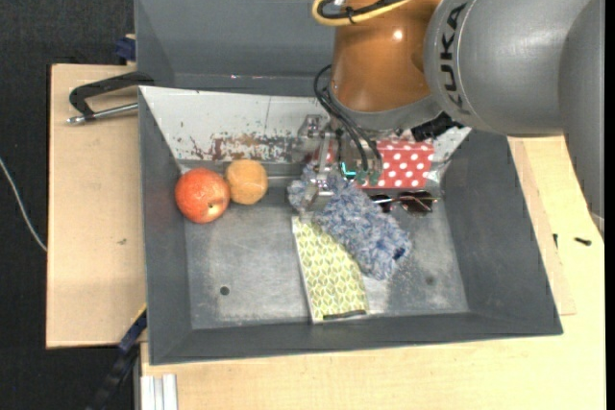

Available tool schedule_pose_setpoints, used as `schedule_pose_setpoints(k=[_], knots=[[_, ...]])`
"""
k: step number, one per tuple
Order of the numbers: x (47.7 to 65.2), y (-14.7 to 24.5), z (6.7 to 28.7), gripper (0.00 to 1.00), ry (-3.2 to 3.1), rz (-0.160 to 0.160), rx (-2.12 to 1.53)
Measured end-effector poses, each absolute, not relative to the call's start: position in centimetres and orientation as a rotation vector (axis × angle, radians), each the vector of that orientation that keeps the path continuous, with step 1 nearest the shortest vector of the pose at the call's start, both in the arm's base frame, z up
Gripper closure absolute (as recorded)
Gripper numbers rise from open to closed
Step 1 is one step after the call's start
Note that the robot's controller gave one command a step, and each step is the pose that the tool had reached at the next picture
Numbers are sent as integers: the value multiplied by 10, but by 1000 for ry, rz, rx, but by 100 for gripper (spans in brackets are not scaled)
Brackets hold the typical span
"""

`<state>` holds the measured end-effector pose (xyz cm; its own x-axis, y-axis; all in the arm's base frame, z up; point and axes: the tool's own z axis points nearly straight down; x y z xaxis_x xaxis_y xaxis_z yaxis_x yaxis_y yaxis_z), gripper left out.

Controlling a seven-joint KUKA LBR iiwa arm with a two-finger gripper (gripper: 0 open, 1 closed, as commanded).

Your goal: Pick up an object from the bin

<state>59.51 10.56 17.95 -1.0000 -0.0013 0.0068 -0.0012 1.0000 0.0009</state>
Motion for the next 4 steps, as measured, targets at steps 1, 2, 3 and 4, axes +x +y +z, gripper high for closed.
schedule_pose_setpoints(k=[1,2,3,4], knots=[[594,78,144,0,-3151,-7,-50],[587,33,79,0,-3140,-12,-146],[603,38,139,0,-3151,-4,-158],[587,35,79,0,-3137,-3,-143]])
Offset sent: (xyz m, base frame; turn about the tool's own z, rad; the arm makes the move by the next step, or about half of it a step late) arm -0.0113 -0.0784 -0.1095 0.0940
